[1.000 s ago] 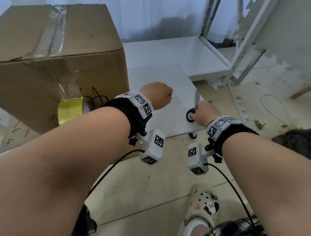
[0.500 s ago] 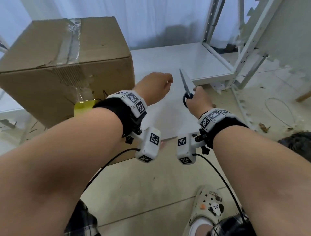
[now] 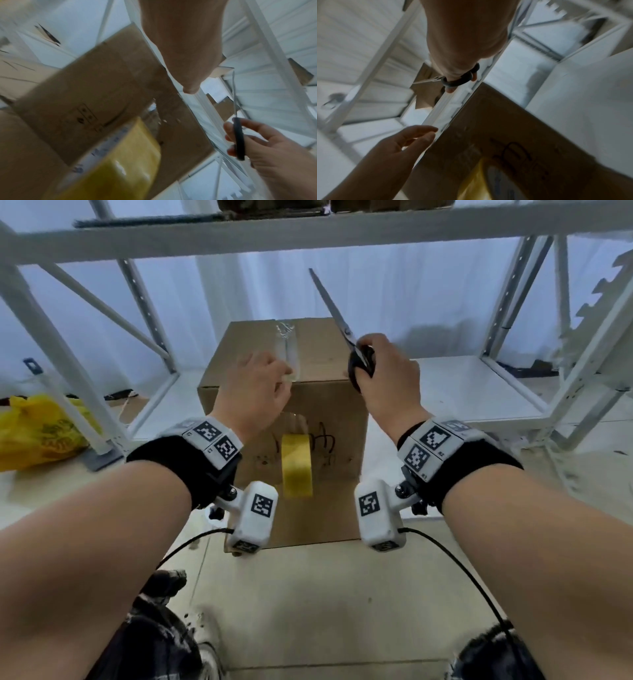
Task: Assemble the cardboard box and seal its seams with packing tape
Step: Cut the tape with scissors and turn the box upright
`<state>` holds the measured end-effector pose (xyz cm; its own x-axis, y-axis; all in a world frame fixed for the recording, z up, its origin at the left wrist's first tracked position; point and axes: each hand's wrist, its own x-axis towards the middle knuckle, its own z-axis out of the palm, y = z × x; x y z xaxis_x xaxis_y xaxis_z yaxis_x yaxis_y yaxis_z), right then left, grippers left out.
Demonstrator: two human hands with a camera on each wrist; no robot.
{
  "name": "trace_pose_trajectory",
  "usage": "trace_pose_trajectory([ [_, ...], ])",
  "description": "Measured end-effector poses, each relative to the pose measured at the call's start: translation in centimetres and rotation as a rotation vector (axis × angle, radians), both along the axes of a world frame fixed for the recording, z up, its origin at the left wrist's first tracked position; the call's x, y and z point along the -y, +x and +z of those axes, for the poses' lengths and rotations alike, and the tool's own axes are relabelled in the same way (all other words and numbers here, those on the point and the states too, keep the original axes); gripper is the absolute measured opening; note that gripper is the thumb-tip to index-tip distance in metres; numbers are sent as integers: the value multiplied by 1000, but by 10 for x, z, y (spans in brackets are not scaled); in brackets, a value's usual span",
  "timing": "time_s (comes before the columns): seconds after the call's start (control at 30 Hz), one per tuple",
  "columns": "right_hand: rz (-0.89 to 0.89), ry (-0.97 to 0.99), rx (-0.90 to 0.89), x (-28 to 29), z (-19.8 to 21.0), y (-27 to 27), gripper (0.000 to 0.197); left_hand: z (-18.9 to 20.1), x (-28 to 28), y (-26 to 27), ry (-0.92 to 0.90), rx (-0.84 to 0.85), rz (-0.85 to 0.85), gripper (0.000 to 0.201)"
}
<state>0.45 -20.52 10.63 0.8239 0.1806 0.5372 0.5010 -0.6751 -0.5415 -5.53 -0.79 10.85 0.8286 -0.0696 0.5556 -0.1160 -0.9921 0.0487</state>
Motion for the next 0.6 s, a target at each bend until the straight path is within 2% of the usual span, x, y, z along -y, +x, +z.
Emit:
trace_pose_trajectory([
  [0.07,68,-36,12,-22,3,-2,32,-4,-23,-9,20,-58,154,33],
  [0.13,108,-9,7,-33,2,0,32,-8,-34,-11,15,-124,205,35],
  [0.3,95,-97,4,-52,-7,10,36,-26,-32,-6,-11,-206,234,51],
  [0.4,121,-118,46,-50,-12,12,37,-43,-28,-3,-55,-173,234,59],
  [0.6,196,-75,-30,-45,-10,19,40,-60,-45,15,-94,-100,185,55],
])
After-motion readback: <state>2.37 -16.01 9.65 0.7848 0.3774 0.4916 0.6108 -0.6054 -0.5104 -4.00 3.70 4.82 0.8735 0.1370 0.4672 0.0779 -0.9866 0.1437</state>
